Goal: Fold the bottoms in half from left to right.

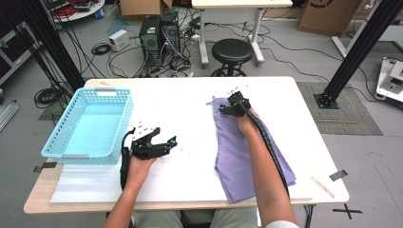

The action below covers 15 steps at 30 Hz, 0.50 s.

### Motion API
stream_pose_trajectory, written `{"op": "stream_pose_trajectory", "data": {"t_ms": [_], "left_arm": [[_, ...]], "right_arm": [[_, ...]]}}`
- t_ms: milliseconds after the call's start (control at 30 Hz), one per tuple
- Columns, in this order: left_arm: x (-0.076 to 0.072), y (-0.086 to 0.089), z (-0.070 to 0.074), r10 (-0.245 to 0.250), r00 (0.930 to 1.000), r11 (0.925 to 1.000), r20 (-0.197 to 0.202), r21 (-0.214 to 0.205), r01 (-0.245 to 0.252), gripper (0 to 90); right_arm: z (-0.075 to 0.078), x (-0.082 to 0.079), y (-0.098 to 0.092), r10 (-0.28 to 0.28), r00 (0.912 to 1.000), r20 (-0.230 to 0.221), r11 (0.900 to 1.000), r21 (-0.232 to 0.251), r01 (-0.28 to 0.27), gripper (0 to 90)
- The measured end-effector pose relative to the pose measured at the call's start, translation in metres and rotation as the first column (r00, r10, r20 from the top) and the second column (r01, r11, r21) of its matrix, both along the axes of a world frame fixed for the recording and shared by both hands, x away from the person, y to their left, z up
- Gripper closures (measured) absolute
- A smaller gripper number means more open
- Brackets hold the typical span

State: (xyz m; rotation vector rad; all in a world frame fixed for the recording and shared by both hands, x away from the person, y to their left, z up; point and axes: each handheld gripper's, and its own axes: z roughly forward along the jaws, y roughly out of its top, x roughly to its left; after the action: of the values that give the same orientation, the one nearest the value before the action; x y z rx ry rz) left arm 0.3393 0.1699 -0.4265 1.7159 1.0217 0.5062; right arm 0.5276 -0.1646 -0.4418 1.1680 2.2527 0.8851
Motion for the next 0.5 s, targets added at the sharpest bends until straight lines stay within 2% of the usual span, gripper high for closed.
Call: {"op": "stream_pose_trajectory", "data": {"t_ms": [33,100,167,200,233,300,433,467,500], "left_arm": [[0.000,0.000,-0.001,-0.002,1.0000,1.0000,-0.002,0.003,0.002,22.5],[0.000,-0.001,-0.002,-0.005,1.0000,1.0000,-0.003,0.005,0.005,22.4],[0.000,-0.002,-0.001,-0.007,1.0000,1.0000,0.002,0.000,0.007,22.4],[0.000,-0.002,-0.001,-0.006,1.0000,1.0000,0.002,0.001,0.006,22.5],[0.000,-0.002,-0.001,-0.006,1.0000,1.0000,0.002,0.001,0.006,22.5],[-0.001,-0.002,-0.001,-0.006,1.0000,1.0000,0.003,-0.002,0.006,22.4],[-0.001,-0.001,-0.001,-0.005,1.0000,1.0000,0.007,-0.003,0.005,22.4],[-0.001,-0.001,-0.001,-0.003,1.0000,1.0000,0.005,-0.005,0.003,22.4],[-0.001,-0.002,-0.001,-0.001,1.0000,1.0000,0.005,-0.005,0.001,22.4]], "right_arm": [[0.000,0.000,0.000,0.000,1.0000,0.000,1.0000,0.000,0.000,51.5],[0.007,0.000,-0.012,-0.017,0.9981,-0.060,0.9961,0.086,0.022,47.6],[0.013,-0.005,-0.025,-0.006,0.9987,-0.050,0.9853,0.170,0.014,48.7],[0.015,-0.008,-0.032,-0.008,0.9995,-0.032,0.9825,0.186,0.014,52.3],[0.015,-0.008,-0.032,-0.008,0.9995,-0.032,0.9825,0.186,0.014,52.3],[0.016,-0.011,-0.045,-0.022,0.9991,-0.036,0.9828,0.183,0.028,55.6],[0.005,-0.012,-0.066,-0.043,0.9946,-0.094,0.9847,0.164,0.058,55.7],[-0.001,-0.012,-0.071,-0.058,0.9909,-0.121,0.9832,0.165,0.078,55.8],[-0.001,-0.012,-0.071,-0.058,0.9909,-0.121,0.9832,0.165,0.078,55.8]]}}
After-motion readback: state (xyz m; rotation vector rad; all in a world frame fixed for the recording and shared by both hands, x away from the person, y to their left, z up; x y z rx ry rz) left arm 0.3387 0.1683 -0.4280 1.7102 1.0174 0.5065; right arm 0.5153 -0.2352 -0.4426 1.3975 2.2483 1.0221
